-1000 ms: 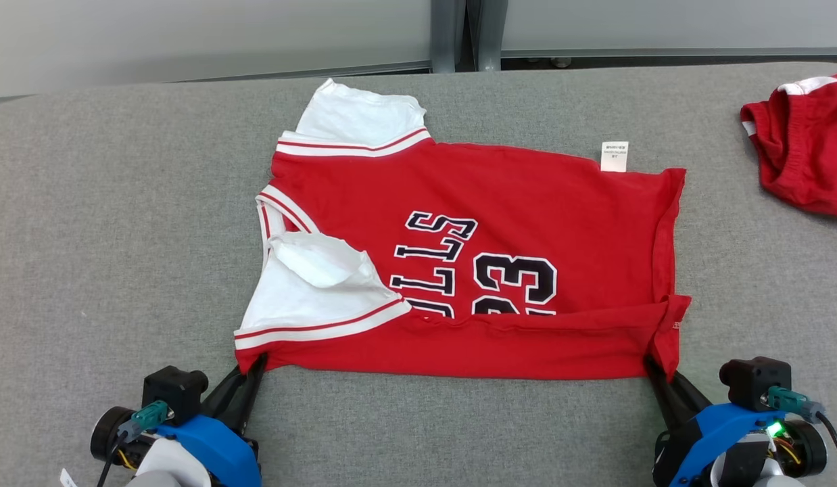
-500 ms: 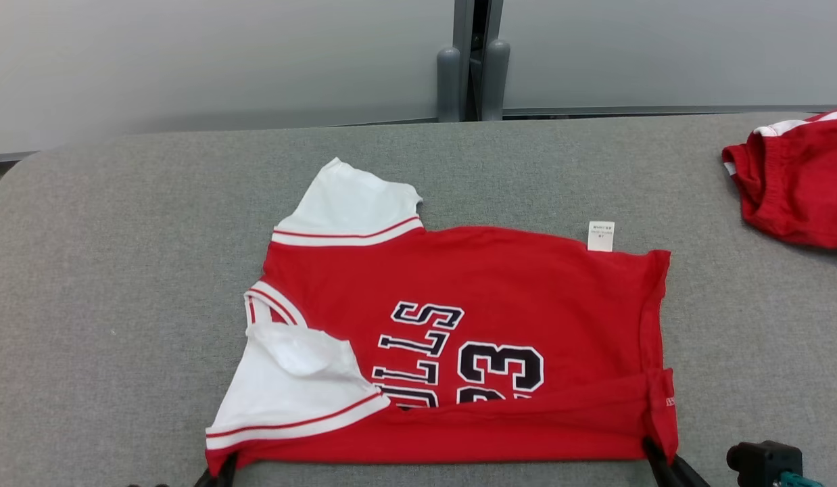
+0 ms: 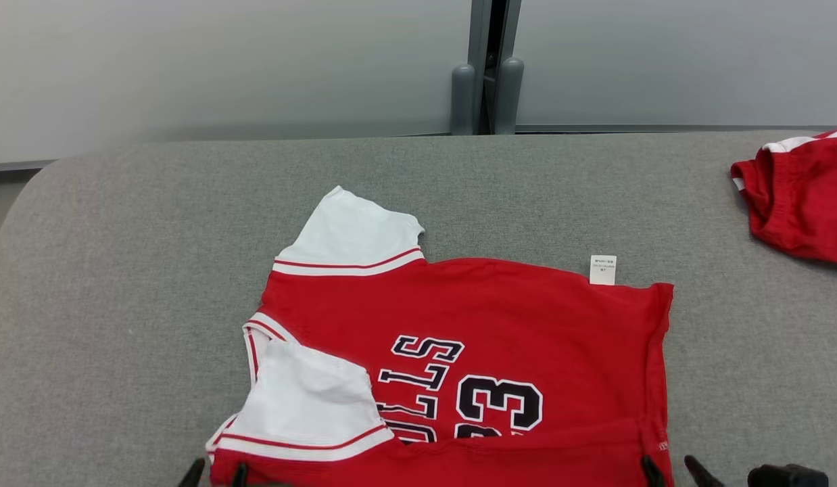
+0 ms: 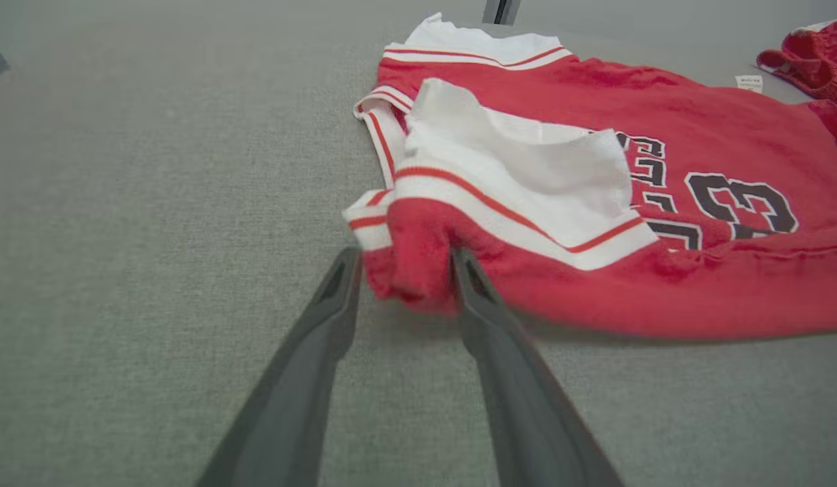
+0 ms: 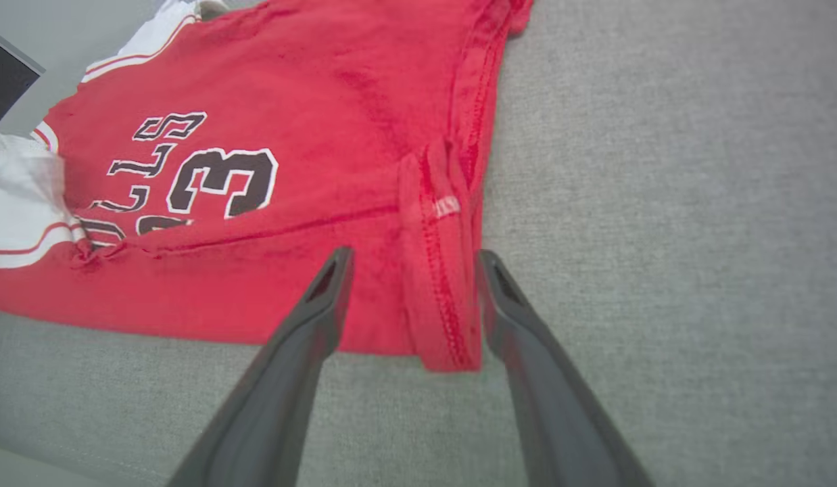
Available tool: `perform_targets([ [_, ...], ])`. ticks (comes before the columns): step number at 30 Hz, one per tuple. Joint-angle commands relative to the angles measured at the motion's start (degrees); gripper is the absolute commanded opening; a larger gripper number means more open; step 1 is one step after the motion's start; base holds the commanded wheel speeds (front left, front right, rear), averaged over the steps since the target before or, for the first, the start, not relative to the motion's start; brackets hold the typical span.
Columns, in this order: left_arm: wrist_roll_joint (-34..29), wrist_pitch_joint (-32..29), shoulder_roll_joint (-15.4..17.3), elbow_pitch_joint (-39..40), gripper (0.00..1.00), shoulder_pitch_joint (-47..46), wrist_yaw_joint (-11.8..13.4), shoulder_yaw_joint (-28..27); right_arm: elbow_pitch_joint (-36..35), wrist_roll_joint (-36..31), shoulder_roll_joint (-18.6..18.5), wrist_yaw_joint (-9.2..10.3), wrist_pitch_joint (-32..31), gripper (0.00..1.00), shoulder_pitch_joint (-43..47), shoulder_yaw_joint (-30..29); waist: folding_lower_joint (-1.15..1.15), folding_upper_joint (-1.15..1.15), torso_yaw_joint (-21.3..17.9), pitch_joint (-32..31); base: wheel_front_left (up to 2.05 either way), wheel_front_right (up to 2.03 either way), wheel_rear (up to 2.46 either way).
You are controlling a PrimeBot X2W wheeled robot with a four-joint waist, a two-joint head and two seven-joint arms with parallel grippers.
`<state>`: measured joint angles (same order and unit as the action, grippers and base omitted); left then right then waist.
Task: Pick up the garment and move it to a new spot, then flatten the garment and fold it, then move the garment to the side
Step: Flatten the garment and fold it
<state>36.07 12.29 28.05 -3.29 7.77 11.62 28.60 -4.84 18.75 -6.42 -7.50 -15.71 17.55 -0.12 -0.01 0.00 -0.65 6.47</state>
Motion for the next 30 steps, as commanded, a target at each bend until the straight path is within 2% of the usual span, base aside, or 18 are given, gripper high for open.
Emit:
perform_targets([
  [1,-0.82,0.82,0.22,0.76,1.00,-0.91,0.55,-0.54,-0.96,-0.26,0.30,0.02,1.40,1.00,-1.29,-0.34,0.01,0.00,-0.35,-0.26,0.00,0.00,0.00],
  [4,-2.89,2.02,0.42,2.11,1.00,-1.97,1.10,-1.50,-1.86,-0.67,0.46,0.02,4.73,1.00,-2.95,-0.76,0.01,0.00,-0.77,-0.57,0.00,0.00,0.00],
  [11,-7.70,2.96,-1.60,5.05,1.00,-7.23,0.78,-3.77,-2.00,-3.87,-0.19,0.02,14.09,1.00,-9.03,-0.14,0.01,0.00,-1.68,-0.63,0.00,0.00,0.00],
  [19,-12.22,2.94,-4.83,5.95,1.00,-12.92,-0.85,-11.09,1.11,-7.38,1.33,0.02,24.65,1.00,-16.92,-2.77,0.01,0.00,-2.49,-0.38,0.00,0.00,0.00],
  [30,-15.13,2.95,-7.86,3.67,1.00,-13.23,-4.84,-17.53,6.00,-10.80,2.87,0.02,27.68,1.00,-18.69,-4.48,0.01,0.00,-2.38,-0.29,0.00,0.00,0.00],
])
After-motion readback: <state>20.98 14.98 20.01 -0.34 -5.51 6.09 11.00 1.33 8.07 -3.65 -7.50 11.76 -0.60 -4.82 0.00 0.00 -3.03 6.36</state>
